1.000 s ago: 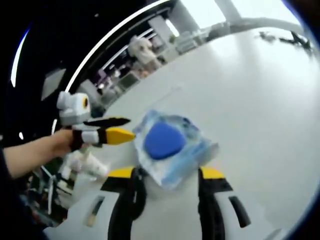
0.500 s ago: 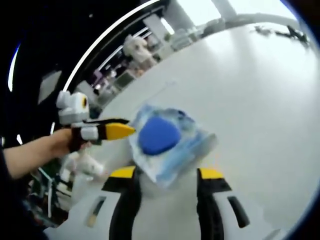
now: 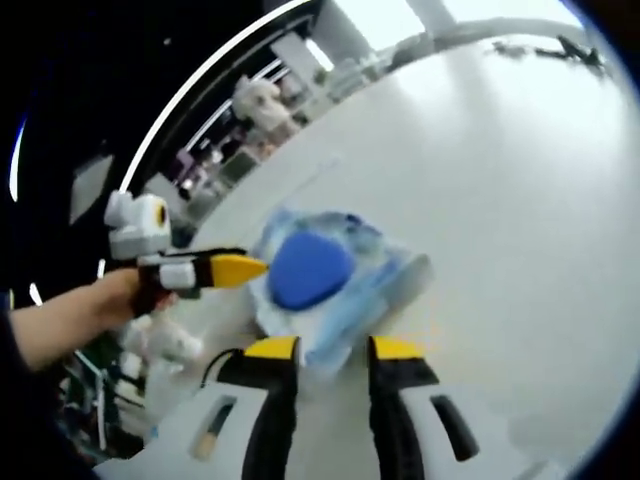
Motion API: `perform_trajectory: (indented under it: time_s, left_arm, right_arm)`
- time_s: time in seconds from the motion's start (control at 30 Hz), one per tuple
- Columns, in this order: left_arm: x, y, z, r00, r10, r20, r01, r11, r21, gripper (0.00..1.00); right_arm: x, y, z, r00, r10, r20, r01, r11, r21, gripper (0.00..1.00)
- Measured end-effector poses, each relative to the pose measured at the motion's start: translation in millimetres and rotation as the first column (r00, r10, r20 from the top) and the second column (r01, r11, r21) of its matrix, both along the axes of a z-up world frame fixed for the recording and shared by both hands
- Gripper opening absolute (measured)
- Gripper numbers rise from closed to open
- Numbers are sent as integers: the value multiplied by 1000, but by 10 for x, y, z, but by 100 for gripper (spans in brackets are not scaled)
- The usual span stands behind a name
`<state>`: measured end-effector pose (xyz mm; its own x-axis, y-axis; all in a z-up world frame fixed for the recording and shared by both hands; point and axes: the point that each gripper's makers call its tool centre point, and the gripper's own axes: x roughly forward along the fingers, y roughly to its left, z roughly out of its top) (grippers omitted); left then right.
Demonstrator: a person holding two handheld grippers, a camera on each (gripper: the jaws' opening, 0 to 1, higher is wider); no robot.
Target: Arrange the tabletop items into an orderly group along one side of the table until the central work area is clear of visible clutter.
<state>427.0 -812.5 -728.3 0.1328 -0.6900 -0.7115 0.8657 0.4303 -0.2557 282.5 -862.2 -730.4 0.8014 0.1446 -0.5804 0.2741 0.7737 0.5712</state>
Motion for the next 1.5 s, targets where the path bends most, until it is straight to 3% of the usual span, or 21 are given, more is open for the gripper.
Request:
perform_trajectory:
  time_s: [0.27, 0.33, 0.4, 0.43, 0.47, 0.67, 0.73, 0.8, 1.0, 1.37, 1.5]
  left_arm:
    - [89, 102, -19, 1000, 21, 17, -22, 999, 42, 39]
    - [135, 151, -24, 999, 30, 34, -32, 997, 63, 26]
    - [212, 243, -37, 996, 15, 85, -25, 993, 114, 8]
    - [194, 228, -22, 997, 15, 70, -22, 995, 99, 4]
    - [160, 215, -8, 999, 33, 30, -35, 996, 81, 3]
    - [99, 266, 8, 999, 22, 44, -27, 993, 117, 1]
    - [92, 272, 55, 997, 13, 74, -22, 993, 119, 0]
    - [103, 235, 155, 990, -19, 142, 5, 995, 99, 0]
    - [23, 253, 320, 987, 1, 163, -14, 997, 79, 0]
    - [-114, 371, 774, 973, 86, 214, -89, 996, 4, 0]
    - [-204, 469, 1015, 962, 107, 249, -104, 994, -25, 0]
  right_arm:
    - [-1, -58, -37, 999, -39, -9, 39, 999, -4, 12]
    - [-20, -77, -61, 999, -33, -16, 33, 999, -18, 6]
    - [-33, -112, -42, 999, -44, -6, 44, 999, -19, 3]
    - [-34, -125, -32, 999, -46, 1, 46, 999, -19, 2]
    - [-32, -128, -27, 999, -45, 6, 45, 999, -14, 1]
    - [-17, -150, 12, 999, -39, 18, 40, 998, -41, 0]
    - [-19, -147, 26, 999, -34, 21, 35, 998, -45, 0]
    - [-22, -149, 57, 999, -30, 26, 32, 998, -51, 0]
    - [-24, -220, 170, 998, -37, 51, 41, 997, -65, 0]
    - [0, -285, 645, 992, -13, 128, 28, 993, -117, 0]
    - [-9, -254, 851, 987, 8, 158, 14, 991, -136, 0]
